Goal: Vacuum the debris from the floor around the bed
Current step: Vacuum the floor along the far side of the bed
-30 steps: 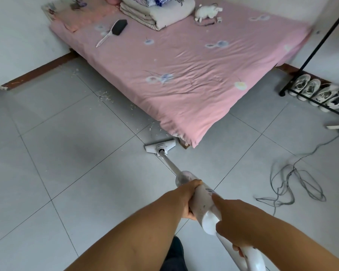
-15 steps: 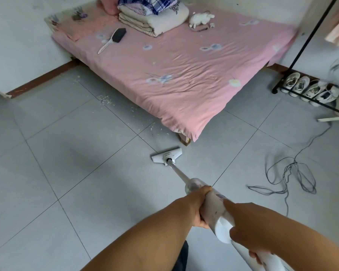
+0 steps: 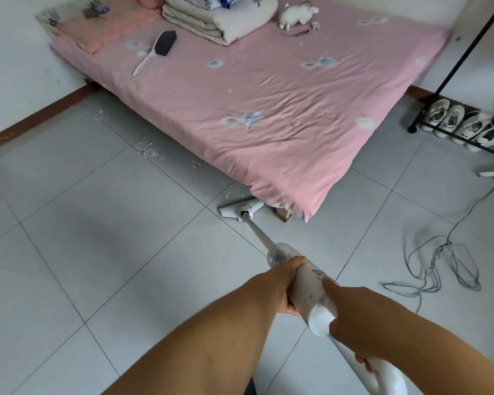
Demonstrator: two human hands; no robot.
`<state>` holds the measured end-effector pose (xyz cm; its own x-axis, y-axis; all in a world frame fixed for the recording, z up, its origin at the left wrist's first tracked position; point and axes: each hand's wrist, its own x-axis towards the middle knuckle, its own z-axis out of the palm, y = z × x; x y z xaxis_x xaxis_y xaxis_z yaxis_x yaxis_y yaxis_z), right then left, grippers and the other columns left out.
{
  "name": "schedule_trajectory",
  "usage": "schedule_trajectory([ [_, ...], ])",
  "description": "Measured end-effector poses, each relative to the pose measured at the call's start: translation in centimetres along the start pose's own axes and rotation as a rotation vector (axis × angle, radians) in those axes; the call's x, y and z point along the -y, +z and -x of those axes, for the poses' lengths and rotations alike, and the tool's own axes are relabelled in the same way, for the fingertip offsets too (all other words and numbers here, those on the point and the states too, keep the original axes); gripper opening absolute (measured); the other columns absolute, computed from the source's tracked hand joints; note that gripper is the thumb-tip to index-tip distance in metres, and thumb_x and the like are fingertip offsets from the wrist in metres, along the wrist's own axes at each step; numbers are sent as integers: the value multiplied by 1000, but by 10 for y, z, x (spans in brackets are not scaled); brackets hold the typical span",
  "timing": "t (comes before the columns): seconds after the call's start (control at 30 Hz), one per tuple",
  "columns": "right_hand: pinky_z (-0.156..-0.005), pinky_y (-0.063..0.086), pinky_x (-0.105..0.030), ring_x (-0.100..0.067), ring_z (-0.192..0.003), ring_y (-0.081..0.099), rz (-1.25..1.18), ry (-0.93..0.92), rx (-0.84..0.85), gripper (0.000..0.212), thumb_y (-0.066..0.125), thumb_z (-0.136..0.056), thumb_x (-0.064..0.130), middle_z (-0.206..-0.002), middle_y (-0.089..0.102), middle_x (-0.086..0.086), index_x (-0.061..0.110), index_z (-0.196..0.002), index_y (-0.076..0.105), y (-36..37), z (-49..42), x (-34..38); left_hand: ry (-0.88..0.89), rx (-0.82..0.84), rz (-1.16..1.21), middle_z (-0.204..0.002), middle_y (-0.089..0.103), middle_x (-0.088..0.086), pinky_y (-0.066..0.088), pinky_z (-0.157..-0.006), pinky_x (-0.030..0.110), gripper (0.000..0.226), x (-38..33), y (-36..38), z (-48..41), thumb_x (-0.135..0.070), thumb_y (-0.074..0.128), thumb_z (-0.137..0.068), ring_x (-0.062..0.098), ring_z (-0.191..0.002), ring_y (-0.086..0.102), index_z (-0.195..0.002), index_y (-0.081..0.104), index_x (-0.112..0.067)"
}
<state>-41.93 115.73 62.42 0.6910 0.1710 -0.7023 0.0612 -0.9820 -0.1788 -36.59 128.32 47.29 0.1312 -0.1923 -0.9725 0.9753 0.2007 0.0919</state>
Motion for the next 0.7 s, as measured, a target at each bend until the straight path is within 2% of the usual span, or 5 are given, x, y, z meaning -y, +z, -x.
schedule_trajectory([
  [0.2, -68, 46, -20, -14, -82, 63, 12, 26, -28, 69, 47, -89, 25, -117, 58, 1, 30, -150, 15, -30, -66, 52, 38, -8, 14, -105, 70, 15, 59, -53, 47, 69, -73, -49, -15, -53, 84, -68, 33, -92, 69, -118, 59, -13],
  [0.37, -74, 41, -23, -19, -106, 59, 109, 20, -41, 76, 53, -88, 24, -128, 54, -3, 29, -151, 10, -46, -112, 89, 79, -9, 37, -106, 72, 15, 61, -59, 46, 69, -118, -83, -19, -56, 80, -71, 32, -94, 71, -120, 60, -11],
  [0.57, -73, 35, -22, -18, -106, 59, 85, -29, -29, 63, 49, -93, 27, -125, 56, -2, 24, -149, 22, -50, -130, 117, 75, -47, 70, -100, 71, 15, 60, -52, 45, 59, -133, -119, -10, -55, 76, -77, 32, -89, 70, -111, 60, -10],
  [0.7, -81, 41, -25, -21, -111, 57, 45, 12, 52, 74, 50, -94, 27, -132, 51, -4, 27, -153, 5, -35, -114, 122, 35, -60, 50, -100, 71, 15, 59, -51, 46, 61, -113, -130, -7, -55, 78, -76, 33, -90, 69, -112, 60, -9],
])
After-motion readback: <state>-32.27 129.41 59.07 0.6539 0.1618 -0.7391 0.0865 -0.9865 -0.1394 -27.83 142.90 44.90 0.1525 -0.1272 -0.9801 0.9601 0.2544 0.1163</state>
